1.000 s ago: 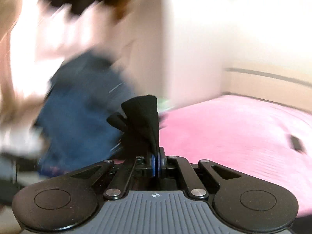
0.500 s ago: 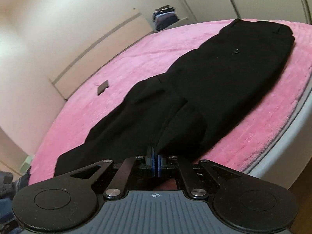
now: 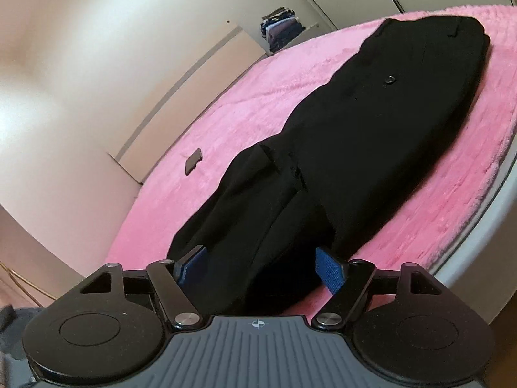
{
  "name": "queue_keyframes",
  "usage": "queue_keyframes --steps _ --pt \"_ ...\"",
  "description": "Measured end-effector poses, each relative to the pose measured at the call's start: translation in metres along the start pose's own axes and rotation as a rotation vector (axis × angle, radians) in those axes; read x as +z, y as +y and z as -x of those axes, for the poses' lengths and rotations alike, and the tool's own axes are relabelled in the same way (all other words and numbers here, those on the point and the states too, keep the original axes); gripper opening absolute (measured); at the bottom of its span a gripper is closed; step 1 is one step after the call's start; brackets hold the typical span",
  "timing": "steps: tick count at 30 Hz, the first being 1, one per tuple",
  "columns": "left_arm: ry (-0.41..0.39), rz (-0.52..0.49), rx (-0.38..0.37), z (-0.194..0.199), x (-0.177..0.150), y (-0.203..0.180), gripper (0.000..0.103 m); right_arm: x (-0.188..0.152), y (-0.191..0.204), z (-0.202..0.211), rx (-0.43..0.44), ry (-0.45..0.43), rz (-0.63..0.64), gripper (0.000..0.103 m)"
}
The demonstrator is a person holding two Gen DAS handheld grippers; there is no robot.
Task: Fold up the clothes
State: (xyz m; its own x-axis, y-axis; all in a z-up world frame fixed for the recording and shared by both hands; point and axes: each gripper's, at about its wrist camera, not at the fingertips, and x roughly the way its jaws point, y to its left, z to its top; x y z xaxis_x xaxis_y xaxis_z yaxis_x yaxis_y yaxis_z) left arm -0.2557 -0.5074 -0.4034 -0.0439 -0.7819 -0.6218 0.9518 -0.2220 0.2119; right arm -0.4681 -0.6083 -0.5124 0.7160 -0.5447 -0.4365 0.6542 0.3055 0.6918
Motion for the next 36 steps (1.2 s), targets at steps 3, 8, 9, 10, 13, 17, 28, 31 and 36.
queue_keyframes --steps 3,8,9,10,13,17,28,31,36 --pt "0.004 -0.027 -0.03 -0.016 0.009 -0.008 0.05 0.014 -0.01 -0.003 0.005 0.022 -0.094 0.076" --pt "0.005 -0.041 -0.053 -0.031 0.017 -0.014 0.05 0.031 -0.004 -0.019 -0.059 0.107 -0.076 0.027" --pt "0.005 -0.043 -0.056 -0.034 0.018 -0.015 0.05 0.032 -0.004 -0.025 -0.07 0.126 -0.07 0.022" --pt "-0.001 -0.034 -0.047 -0.033 0.018 -0.014 0.05 0.033 -0.004 -0.03 -0.078 0.143 -0.061 0.014" --pt "-0.025 -0.001 -0.013 -0.027 0.019 -0.009 0.05 0.044 0.01 -0.037 -0.025 0.148 -0.002 0.009" --pt "-0.101 0.059 0.049 -0.006 0.022 0.002 0.05 0.072 0.037 0.0 0.203 -0.023 0.065 0.007" --pt "0.012 0.06 0.0 -0.031 0.007 0.002 0.052 0.037 -0.053 0.003 -0.017 0.087 0.009 0.008" --pt "0.029 0.061 0.0 -0.035 0.003 0.003 0.052 0.04 -0.057 0.005 -0.012 0.104 -0.013 0.008" --pt "0.052 0.112 -0.018 -0.031 -0.006 0.014 0.052 0.042 -0.055 0.01 -0.024 0.101 -0.027 0.01"
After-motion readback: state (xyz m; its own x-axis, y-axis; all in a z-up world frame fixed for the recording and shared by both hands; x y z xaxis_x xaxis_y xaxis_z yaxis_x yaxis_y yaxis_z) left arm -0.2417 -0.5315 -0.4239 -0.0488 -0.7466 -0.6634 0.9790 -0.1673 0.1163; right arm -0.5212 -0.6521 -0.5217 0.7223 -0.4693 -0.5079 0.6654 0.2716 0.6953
